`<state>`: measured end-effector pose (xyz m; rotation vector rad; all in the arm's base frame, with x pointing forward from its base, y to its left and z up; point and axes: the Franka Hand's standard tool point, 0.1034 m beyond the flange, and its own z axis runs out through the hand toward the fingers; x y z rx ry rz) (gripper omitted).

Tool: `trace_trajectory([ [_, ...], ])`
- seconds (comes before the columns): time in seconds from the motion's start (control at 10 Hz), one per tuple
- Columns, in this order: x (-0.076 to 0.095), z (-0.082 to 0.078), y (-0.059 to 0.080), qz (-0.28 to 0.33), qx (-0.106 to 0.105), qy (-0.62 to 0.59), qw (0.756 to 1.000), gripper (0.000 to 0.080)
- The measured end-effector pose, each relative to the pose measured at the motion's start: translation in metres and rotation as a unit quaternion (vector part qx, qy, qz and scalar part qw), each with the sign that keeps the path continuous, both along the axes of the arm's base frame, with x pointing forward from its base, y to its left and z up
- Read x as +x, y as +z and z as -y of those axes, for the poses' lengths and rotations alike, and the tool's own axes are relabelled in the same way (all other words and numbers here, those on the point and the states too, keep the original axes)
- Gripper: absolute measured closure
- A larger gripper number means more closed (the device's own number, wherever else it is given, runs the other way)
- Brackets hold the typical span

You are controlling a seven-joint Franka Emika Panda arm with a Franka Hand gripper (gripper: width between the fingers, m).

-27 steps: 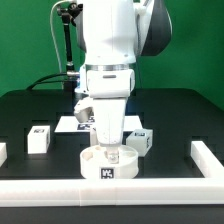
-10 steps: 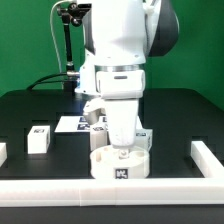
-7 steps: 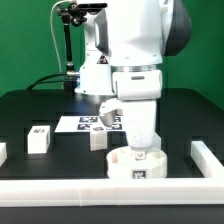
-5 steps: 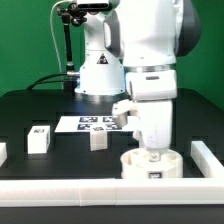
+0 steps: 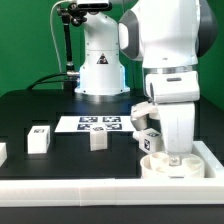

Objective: Assemble stool

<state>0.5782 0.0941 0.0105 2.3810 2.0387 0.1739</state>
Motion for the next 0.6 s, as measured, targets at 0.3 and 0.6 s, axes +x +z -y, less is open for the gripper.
trace_trajectory([
  [0.3,0.0001,-0.0001,0.0002,-0.001,0.001,-0.007,1.000,0.0760],
  [0.6,0.0000,0.0006,0.0000,-0.001,0.000,-0.007,1.000,0.0653],
])
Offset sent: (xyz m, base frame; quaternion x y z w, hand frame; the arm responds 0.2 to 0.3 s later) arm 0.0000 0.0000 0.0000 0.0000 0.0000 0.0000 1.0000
